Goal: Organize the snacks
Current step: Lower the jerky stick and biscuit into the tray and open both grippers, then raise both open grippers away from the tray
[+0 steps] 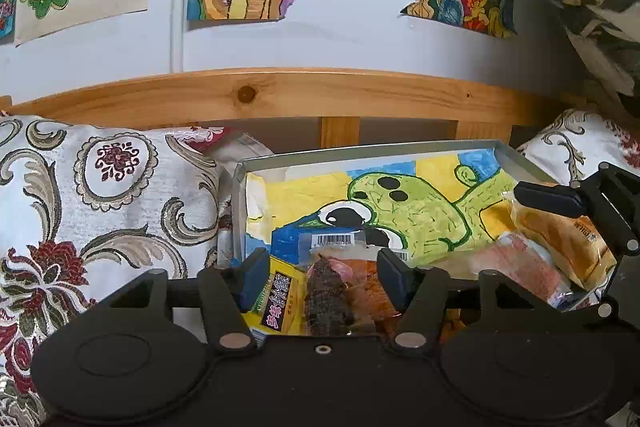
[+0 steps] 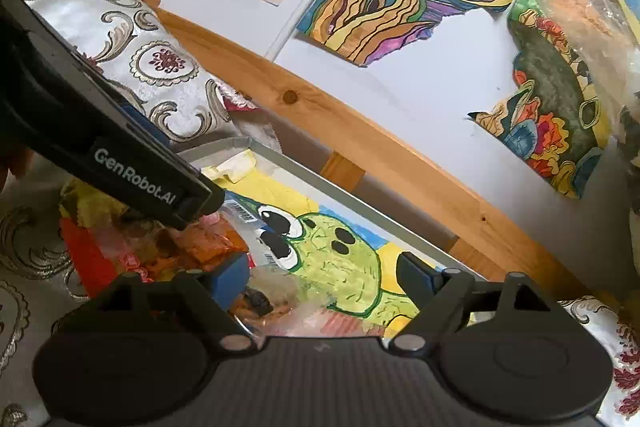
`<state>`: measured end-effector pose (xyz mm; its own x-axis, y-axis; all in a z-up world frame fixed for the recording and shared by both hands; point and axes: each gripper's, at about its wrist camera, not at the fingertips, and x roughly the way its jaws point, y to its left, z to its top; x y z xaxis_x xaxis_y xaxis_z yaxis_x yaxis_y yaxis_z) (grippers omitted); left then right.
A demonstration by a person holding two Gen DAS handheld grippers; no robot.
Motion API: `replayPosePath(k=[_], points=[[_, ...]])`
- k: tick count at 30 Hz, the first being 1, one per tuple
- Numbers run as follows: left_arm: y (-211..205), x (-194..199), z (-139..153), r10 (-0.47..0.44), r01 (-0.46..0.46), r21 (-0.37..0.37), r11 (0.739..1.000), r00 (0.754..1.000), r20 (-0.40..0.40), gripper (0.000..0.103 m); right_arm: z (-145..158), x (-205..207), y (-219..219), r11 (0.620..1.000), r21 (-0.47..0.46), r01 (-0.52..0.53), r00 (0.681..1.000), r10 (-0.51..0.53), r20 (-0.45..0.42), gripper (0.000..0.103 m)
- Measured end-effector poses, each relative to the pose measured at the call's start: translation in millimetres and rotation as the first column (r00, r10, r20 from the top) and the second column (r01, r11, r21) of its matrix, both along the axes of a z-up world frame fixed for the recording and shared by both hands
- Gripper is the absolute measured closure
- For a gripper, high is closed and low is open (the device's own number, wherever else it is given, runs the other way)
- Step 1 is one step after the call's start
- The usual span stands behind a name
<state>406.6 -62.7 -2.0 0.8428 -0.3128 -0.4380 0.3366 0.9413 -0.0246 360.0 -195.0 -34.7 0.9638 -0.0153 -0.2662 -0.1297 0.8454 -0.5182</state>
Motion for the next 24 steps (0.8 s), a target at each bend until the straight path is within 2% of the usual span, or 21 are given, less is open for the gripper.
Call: replayPosePath(k=[4, 8, 15, 24], points=[[3.4, -2.7, 5.9, 0.017, -0.017, -0.021, 1.000, 1.000, 0.008, 0.030, 4.3, -3.0, -0.4, 1.000, -0.001, 0.005, 1.000, -0.005, 0.014, 0.014], [8.9, -8.0, 15.3, 0.045, -0.044, -0.037, 0.998, 0.999, 0.021, 0.017, 13.2, -9.2, -1.1, 1.000, 0.006, 0.010, 0.999, -0.010, 0.036, 0.008], [24.3, -25.6, 37.1, 0.103, -0.100, -0.063, 0.993, 0.993, 0.048, 0.003, 36.0, -28.1, -4.3, 0.999, 0.044, 0.024, 0.996, -0.027, 0.079, 0.000], [43.1, -62.5, 65.6, 0.163, -0.158, -0.078, 0.984, 0.984, 0.068, 0.001, 61.2, -62.4, -10.7, 0.987, 0.156, 0.041, 0.993, -0.057, 0.099, 0.000]])
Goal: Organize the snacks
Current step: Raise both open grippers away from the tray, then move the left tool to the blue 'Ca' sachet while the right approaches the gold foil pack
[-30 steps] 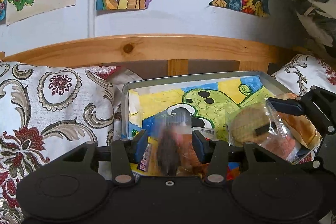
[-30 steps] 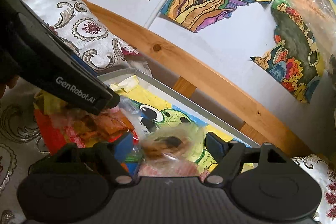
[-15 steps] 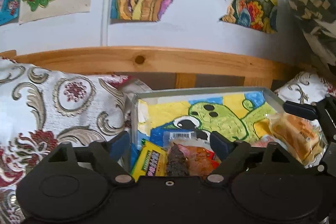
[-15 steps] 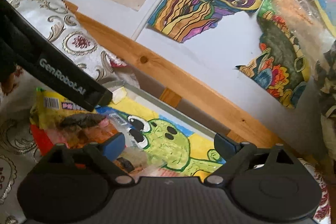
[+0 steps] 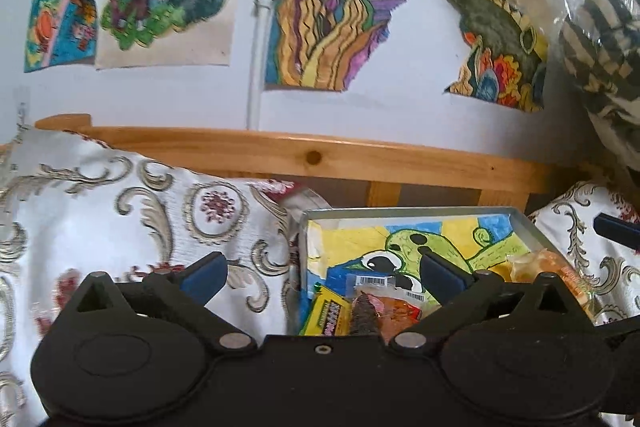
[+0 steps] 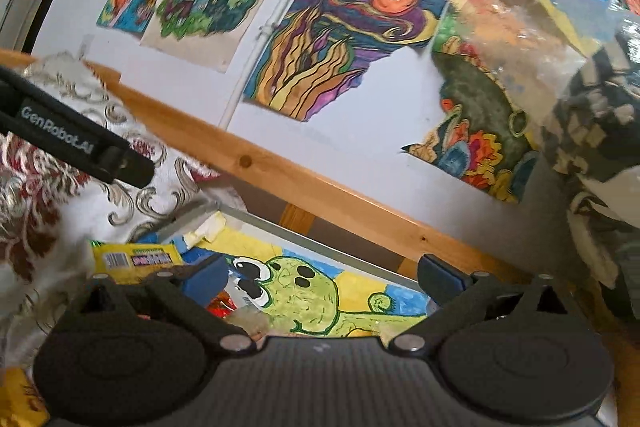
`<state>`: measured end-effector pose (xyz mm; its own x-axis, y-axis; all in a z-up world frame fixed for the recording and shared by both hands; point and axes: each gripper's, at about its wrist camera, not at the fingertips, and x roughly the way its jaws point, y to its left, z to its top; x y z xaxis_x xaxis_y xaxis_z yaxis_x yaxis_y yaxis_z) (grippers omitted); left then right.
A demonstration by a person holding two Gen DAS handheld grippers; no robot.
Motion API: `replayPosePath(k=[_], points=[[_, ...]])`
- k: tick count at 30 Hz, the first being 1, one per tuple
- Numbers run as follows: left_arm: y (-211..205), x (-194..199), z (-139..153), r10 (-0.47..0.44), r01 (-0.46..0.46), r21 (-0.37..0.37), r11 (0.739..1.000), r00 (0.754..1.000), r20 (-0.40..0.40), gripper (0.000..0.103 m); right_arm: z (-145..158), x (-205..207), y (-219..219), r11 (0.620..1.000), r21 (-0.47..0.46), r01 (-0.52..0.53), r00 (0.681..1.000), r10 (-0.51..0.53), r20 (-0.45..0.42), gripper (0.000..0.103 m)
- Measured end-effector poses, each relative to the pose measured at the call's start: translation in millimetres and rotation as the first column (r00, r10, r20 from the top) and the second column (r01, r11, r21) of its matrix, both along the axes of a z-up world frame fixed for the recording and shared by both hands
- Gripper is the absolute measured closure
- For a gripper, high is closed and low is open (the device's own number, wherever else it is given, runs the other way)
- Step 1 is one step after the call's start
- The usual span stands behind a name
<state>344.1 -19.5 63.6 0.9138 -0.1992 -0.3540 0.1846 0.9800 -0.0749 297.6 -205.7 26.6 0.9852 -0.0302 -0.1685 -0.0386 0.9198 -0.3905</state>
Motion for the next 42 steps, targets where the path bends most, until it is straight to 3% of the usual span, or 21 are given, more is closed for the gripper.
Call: replayPosePath(k=[11, 22, 32, 42], points=[[21.4, -60.8, 14.1, 0.051, -0.051, 0.010, 0.999, 0.999, -0.001, 0.001, 18.7, -54.1, -2.0, 0.997, 0.079, 0.008, 1.000, -0.010, 0.016, 0.000], [59.5, -125.5, 0.5, 0.116, -0.115, 0.017, 0.993, 0.990, -0.075, 0.001, 26.1, -114.7, -2.7, 0.990, 0.140, -0.011, 1.000, 0.013, -0.009, 0.000], [79.3, -172.6, -12.7, 0.149, -0.148, 0.018, 0.989, 0.978, -0.146, 0.001, 21.7, -162.4, 0.4, 0.985, 0.175, -0.009, 0.998, 0.020, -0.065, 0.000], [89.4, -196.7, -18.7, 0.158, -0.160, 0.008, 0.987, 0.968, -0.196, 0.001, 7.2, -188.6, -1.3, 0.976, 0.219, 0.016, 0.980, 0.028, -0.198, 0.000]])
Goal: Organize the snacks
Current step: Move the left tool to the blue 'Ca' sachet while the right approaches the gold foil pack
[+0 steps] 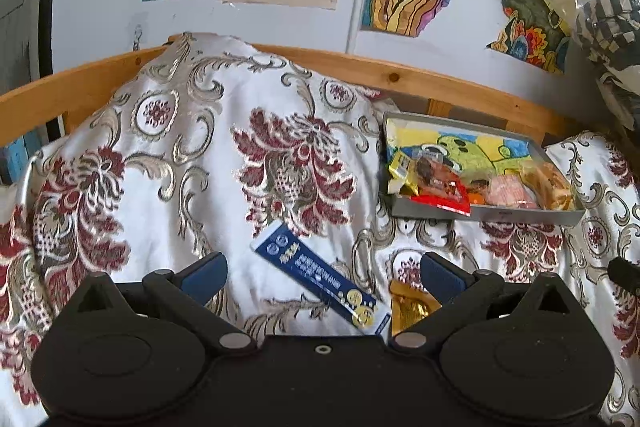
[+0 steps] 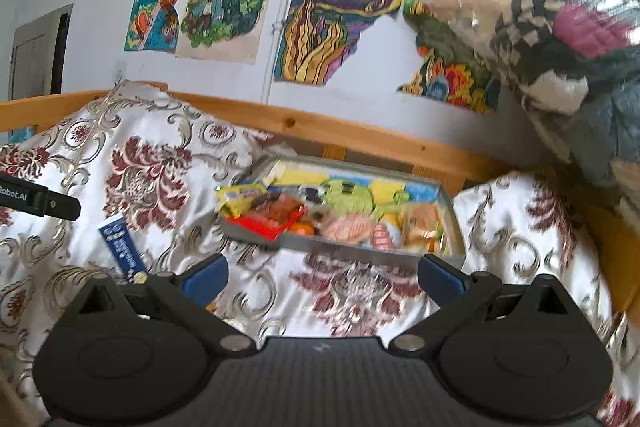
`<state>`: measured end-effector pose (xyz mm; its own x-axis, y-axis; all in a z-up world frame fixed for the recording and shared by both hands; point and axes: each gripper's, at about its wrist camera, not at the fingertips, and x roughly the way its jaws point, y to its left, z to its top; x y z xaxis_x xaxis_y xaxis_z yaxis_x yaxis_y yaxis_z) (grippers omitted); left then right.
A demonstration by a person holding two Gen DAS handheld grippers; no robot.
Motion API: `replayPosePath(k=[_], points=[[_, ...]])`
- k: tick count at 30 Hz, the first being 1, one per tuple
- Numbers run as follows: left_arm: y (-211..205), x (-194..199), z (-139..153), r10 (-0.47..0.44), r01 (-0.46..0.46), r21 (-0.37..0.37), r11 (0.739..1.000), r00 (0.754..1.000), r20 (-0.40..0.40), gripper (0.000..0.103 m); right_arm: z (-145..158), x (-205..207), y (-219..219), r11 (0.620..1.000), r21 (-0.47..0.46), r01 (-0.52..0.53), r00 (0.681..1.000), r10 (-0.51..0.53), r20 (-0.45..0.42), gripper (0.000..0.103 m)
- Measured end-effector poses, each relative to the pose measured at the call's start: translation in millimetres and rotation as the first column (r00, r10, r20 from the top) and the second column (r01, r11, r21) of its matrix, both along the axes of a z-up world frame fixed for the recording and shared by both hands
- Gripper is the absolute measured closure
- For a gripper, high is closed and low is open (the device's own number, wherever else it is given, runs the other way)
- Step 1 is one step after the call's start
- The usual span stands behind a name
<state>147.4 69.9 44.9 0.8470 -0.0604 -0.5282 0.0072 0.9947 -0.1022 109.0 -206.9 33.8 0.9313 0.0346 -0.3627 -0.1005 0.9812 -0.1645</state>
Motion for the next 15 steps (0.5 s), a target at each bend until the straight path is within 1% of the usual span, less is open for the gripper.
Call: replayPosePath(k=[4, 8, 15], points=[[0.4, -2.4, -6.0, 0.005, -0.005, 0.005, 1.000, 0.999, -0.031, 0.001, -8.1, -1.5, -1.8, 0.999, 0.039, -0.003, 0.998, 0.006, -0.065, 0.000], [-1.0, -1.0, -10.0, 0.006, -0.005, 0.018, 1.000, 0.998, -0.059, 0.001, -18.9, 0.5, 0.5, 0.999, 0.040, 0.000, 0.992, 0.005, -0.126, 0.000], [-3.8, 3.0, -15.4, 0.003, 0.000, 0.033, 0.999, 0.995, -0.097, 0.001, -26.7, 2.6, 7.1, 0.999, 0.034, -0.022, 0.986, 0.027, -0.163, 0.000]])
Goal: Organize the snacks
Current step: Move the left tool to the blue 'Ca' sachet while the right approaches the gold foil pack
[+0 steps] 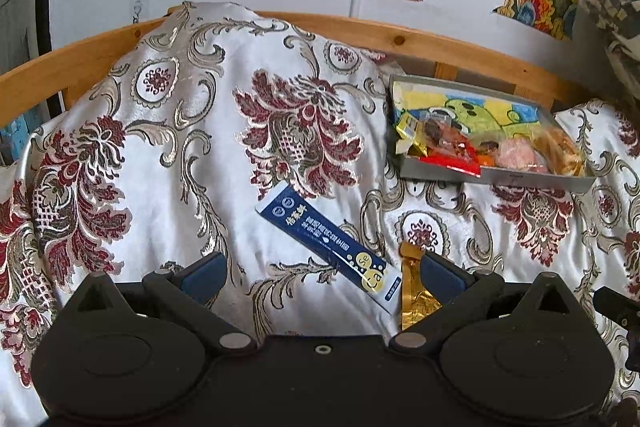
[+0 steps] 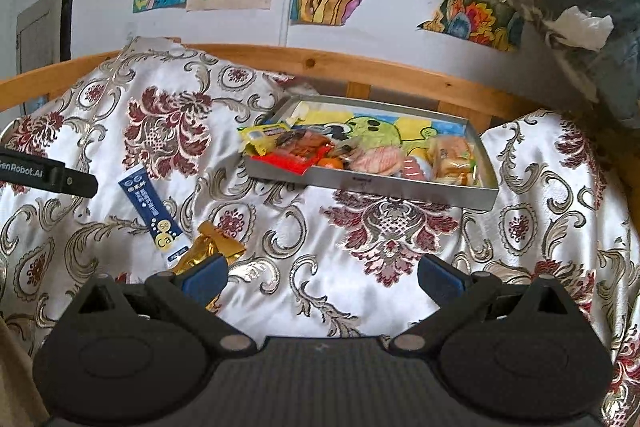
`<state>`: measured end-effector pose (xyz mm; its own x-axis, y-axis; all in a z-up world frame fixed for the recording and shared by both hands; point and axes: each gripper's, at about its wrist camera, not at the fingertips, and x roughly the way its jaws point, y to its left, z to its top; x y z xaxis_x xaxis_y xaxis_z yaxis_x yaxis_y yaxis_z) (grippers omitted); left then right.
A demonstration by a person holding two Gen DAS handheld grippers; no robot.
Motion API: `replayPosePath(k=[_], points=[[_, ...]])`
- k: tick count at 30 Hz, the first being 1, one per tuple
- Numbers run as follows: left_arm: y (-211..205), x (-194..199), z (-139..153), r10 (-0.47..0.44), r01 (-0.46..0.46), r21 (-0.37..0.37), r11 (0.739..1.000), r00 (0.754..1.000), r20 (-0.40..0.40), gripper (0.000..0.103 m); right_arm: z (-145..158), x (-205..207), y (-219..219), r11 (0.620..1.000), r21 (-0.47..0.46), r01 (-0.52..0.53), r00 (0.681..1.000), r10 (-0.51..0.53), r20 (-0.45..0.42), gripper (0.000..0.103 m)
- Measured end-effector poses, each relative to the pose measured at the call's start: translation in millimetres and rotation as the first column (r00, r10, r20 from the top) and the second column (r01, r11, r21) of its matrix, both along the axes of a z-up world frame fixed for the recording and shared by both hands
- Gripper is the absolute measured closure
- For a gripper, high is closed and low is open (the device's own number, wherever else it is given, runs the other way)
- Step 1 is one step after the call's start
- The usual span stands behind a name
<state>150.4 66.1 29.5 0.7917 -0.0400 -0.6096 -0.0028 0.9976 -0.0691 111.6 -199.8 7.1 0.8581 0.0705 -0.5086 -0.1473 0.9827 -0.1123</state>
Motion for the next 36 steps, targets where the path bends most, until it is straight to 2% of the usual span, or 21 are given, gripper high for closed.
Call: replayPosePath(k=[13, 18, 22, 29, 33, 36], points=[[0.5, 18.3, -11.6, -0.003, 0.001, -0.017, 1.000, 0.995, -0.104, 0.001, -9.6, 10.8, 13.0, 0.999, -0.012, -0.047, 0.997, 0.046, -0.060, 0.000], [9.8, 32.1, -13.7, -0.006, -0.007, -0.086, 0.996, 0.989, -0.147, 0.001, -17.8, 19.4, 20.4, 0.996, -0.009, -0.092, 0.989, 0.090, -0.118, 0.000], [15.5, 45.8, -21.4, 0.002, -0.025, -0.112, 0.993, 0.980, -0.200, 0.001, -30.6, 25.3, 32.5, 0.990, -0.025, -0.141, 0.977, 0.135, -0.165, 0.000], [11.7, 73.5, -38.2, -0.011, -0.014, -0.089, 0.996, 0.964, -0.267, 0.001, -50.5, 41.3, 56.4, 0.976, -0.046, -0.215, 0.953, 0.199, -0.229, 0.000], [7.8, 94.3, -42.7, 0.013, -0.031, -0.063, 0.998, 0.961, -0.275, 0.001, -61.5, 59.1, 66.3, 0.978, -0.025, -0.207, 0.944, 0.193, -0.266, 0.000], [6.4, 108.1, -45.4, 0.026, -0.048, -0.072, 0.996, 0.960, -0.280, 0.001, -68.4, 74.1, 71.1, 0.982, 0.014, -0.190, 0.941, 0.186, -0.283, 0.000]])
